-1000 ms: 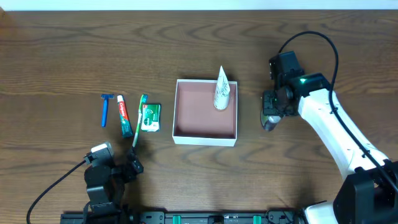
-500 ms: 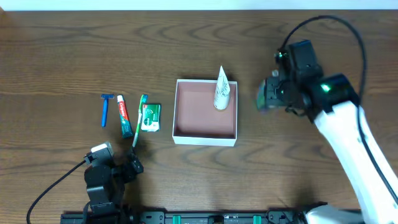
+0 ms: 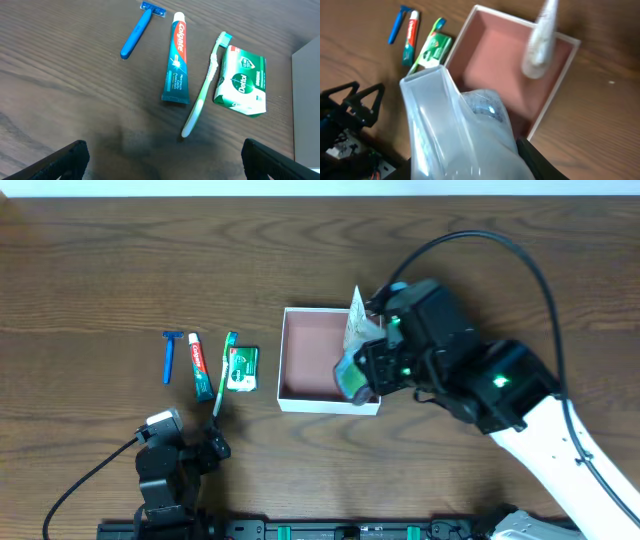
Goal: Pack container
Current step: 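Lift the body wash bottle into the box beside the tube, release, then withdraw the right gripper to the right side, then reach the left gripper to the blue razor and grasp its handle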
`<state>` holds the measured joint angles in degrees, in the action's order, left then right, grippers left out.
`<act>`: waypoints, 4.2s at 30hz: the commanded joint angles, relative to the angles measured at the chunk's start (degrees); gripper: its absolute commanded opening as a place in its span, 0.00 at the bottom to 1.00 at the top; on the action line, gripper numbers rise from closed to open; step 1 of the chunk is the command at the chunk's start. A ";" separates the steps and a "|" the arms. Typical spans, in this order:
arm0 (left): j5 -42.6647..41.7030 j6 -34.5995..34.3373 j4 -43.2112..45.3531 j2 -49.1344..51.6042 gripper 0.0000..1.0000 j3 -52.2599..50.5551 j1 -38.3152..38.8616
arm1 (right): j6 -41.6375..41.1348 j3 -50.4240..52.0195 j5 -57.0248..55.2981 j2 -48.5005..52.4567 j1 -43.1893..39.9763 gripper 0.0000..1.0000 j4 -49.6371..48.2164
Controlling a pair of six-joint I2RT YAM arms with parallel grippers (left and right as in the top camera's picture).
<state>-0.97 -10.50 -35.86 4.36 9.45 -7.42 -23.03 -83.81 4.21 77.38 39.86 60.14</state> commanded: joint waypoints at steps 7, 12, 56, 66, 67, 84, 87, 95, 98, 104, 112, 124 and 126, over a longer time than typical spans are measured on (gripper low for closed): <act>0.11 0.13 -0.04 -0.37 0.98 -0.61 -0.26 | -0.24 -0.55 -11.43 9.70 1.33 0.30 -1.36; 0.11 0.13 -0.04 -0.37 0.98 -0.61 -0.26 | 3.19 -0.55 -12.44 15.56 1.31 0.31 -3.28; 0.11 0.13 -0.04 -0.37 0.98 -0.61 -0.26 | -5.77 0.07 -28.44 -12.68 -22.75 0.94 -0.35; 3.56 6.51 0.22 -0.37 0.98 -0.57 -0.28 | -7.78 0.09 -23.30 -11.80 -37.38 0.99 -0.52; 3.56 6.86 0.90 -0.37 0.98 -0.57 -0.28 | -7.78 0.09 -23.28 -11.41 -37.40 0.99 -0.48; -6.51 4.20 10.64 5.18 0.98 7.91 -0.28 | -7.80 0.09 -23.26 -9.53 -37.38 0.99 0.46; -6.29 4.22 9.25 14.64 0.98 15.26 -0.28 | -7.80 0.09 -23.26 -9.53 -37.38 0.99 0.52; -6.36 8.37 -1.57 50.82 0.98 42.75 -1.36 | -7.80 0.09 -23.26 -9.53 -37.38 0.99 0.52; -6.29 14.34 -6.01 63.06 0.98 52.17 -3.41 | -7.80 0.09 -23.26 -9.53 -37.38 0.99 0.52; -4.59 20.94 -4.55 79.97 0.98 59.45 -7.41 | -7.80 0.09 -23.26 -9.53 -37.38 0.99 0.52; -1.73 23.32 -5.16 88.94 0.98 59.36 -7.85 | -7.80 0.09 -23.26 -9.53 -37.38 0.99 0.52; 1.68 26.38 -0.81 102.29 0.81 59.36 -9.62 | -7.80 0.09 -23.26 -9.53 -37.38 0.99 0.52; 1.62 26.34 0.70 103.27 0.81 59.36 -10.10 | -7.80 0.09 -23.26 -9.53 -37.38 0.99 0.52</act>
<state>-0.64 15.11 -36.14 106.63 68.07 -16.64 -29.85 -83.50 -18.83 67.85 2.87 60.60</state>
